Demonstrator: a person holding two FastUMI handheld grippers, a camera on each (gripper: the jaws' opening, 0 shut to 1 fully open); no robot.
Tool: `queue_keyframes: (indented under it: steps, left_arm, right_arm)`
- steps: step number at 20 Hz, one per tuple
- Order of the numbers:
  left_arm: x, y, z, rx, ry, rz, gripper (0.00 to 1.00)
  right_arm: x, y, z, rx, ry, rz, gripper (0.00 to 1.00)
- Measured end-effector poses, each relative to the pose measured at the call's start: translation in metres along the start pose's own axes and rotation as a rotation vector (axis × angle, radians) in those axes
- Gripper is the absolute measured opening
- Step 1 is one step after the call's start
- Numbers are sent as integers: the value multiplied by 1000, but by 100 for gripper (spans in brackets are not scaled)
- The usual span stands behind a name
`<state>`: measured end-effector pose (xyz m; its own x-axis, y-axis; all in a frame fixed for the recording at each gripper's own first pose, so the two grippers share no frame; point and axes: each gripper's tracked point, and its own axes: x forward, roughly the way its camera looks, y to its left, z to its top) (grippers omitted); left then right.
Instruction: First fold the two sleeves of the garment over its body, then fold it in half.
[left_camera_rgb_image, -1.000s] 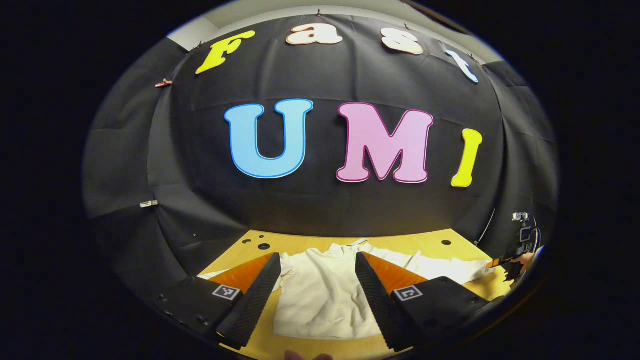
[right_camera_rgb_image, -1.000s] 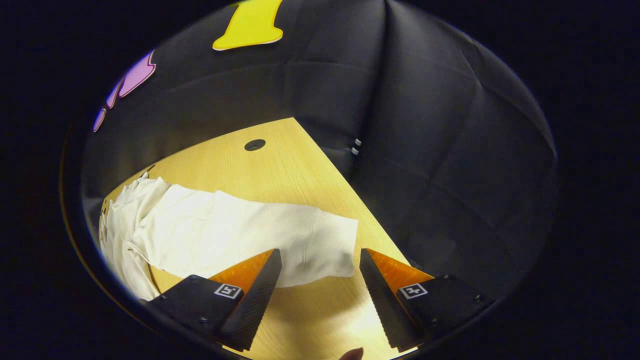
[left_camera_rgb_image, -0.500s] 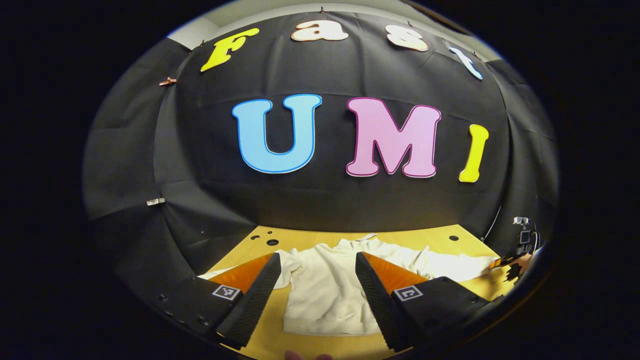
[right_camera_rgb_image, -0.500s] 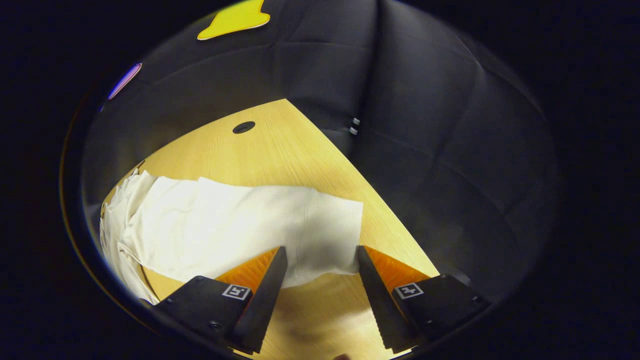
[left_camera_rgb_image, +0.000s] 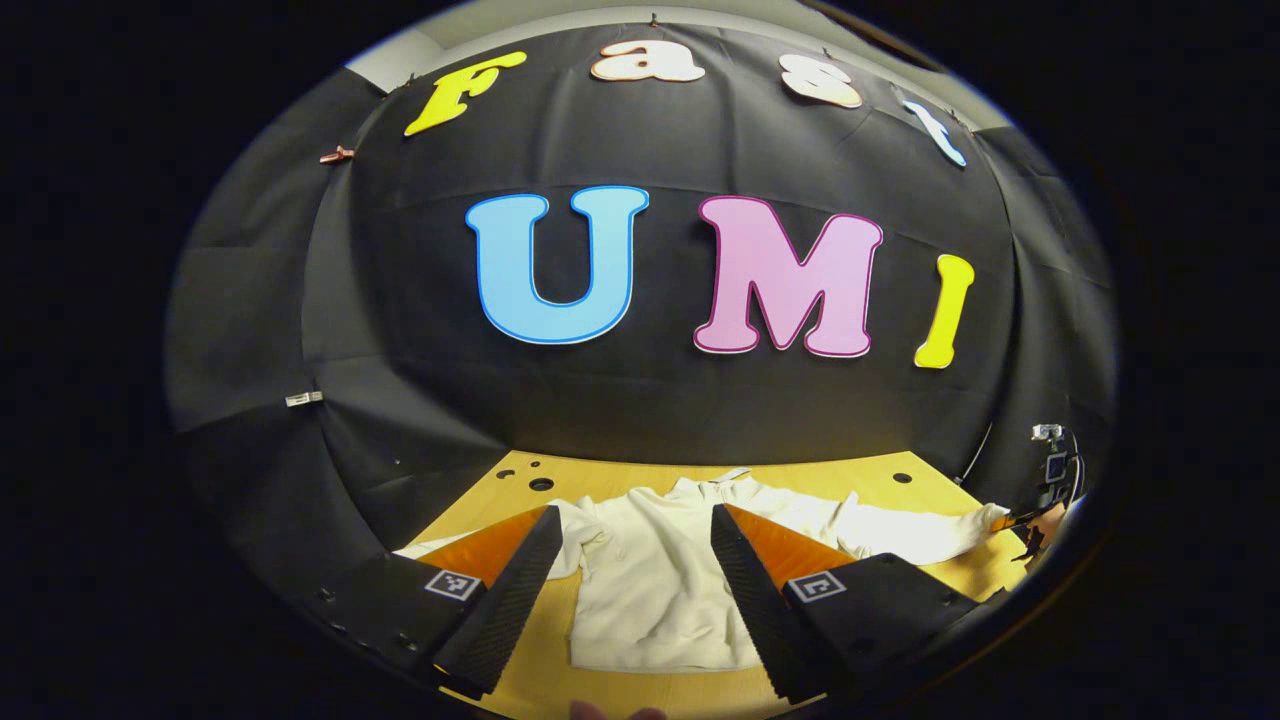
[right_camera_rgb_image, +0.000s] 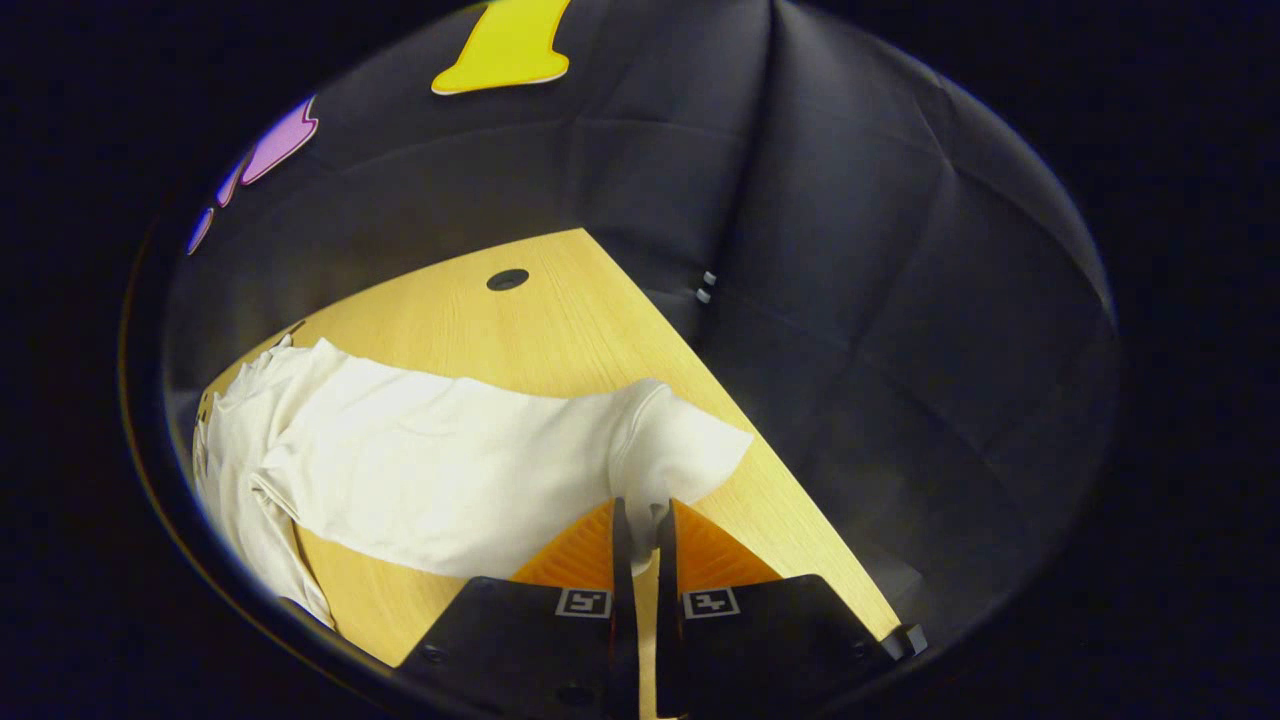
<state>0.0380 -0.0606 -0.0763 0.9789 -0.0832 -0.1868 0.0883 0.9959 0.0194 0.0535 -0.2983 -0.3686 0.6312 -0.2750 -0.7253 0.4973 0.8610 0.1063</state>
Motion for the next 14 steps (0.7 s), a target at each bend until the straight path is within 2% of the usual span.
queue_keyframes:
  steps: [4,9,14]
  left_arm:
    - [-1,11,0,-14,-7,-14,96]
    - [-6,30,1,-34,-17,-28,95]
    - [-14,57,4,-40,-42,-37,95]
  right_arm:
    - [-39,8,16,3,-74,-32,11]
    - [-99,36,25,1,-164,-35,11]
    - [-154,86,30,-23,-247,-1,11]
